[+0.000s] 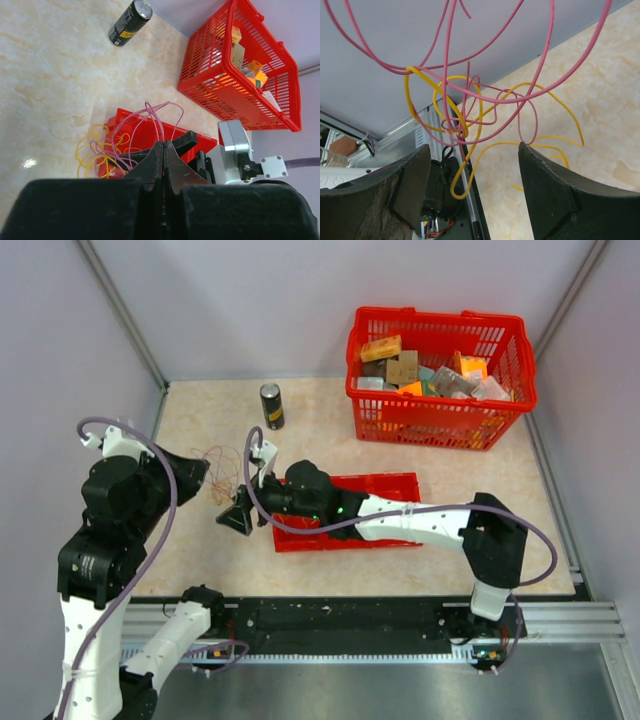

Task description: Untangle the cables

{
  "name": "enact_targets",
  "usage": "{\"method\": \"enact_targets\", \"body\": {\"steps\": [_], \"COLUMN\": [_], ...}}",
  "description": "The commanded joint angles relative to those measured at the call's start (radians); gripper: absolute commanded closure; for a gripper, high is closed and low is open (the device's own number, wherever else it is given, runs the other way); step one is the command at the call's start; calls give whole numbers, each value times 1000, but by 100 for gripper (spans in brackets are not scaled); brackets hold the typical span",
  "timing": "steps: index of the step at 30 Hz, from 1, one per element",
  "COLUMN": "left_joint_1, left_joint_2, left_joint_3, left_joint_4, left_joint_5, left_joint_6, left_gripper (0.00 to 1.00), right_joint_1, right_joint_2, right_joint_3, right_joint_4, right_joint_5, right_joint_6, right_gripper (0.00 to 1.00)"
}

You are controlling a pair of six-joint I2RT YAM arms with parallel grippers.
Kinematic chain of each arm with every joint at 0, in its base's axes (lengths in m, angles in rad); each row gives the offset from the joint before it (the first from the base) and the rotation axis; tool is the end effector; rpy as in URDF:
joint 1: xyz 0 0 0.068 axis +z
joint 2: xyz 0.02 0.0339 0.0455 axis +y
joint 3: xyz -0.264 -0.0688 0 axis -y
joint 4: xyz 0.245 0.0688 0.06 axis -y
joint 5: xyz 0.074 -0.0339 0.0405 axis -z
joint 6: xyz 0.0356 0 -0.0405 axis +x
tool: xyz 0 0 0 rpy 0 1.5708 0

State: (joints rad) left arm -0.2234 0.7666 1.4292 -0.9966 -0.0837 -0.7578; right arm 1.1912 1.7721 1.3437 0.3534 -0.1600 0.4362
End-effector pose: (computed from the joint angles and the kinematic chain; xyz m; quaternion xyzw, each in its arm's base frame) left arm 0.0880 -0.0169 0.4588 -0.2383 0.7788 -0.2428 0.5270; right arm 0.1538 0.4009 0.3168 -0.3199 0.6593 0.5330 0.4230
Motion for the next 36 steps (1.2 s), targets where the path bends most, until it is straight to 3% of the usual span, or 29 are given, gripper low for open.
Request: {"method": "enact_targets", "body": {"steps": [1,2,3,4,5,9,17,22,30,32,36], "left_joint_1": [4,4,4,4,4,4,4,4,4,4,4], "left_joint_2": [-16,-10,-7,-10,-13,-9,129,142,126,137,200], "left_joint_3": [-23,-12,-9,-7,-6,89,568,619,525,597,911], "left_joint_4": [64,56,53,56,61,70,35,85,81,73,105], "left_joint_5": [24,25,27,27,15,-79,-287,-277,-268,-258,-254], "left_joint_6": [-15,-15,-17,-20,-24,3,155,170,155,149,137], "left_gripper": [100,100,100,100,100,100,100,100,100,100,100], "right_joint_1": [22,21,21,22,22,22,24,22,22,21,21], "right_joint_2": [-8,-16,-14,-8,-4,18,110,130,125,162,266], "right_joint_3": [17,15,24,34,40,-27,-153,-179,-129,-94,-20], "right_joint_4": [53,50,30,1,-36,-8,38,12,-70,-88,-100], "right_joint_5": [-33,-20,-1,25,66,157,134,139,123,109,108], "right_joint_6": [18,19,19,21,21,59,160,165,104,105,145], "right_gripper": [29,30,41,65,100,100,100,100,100,100,100]}}
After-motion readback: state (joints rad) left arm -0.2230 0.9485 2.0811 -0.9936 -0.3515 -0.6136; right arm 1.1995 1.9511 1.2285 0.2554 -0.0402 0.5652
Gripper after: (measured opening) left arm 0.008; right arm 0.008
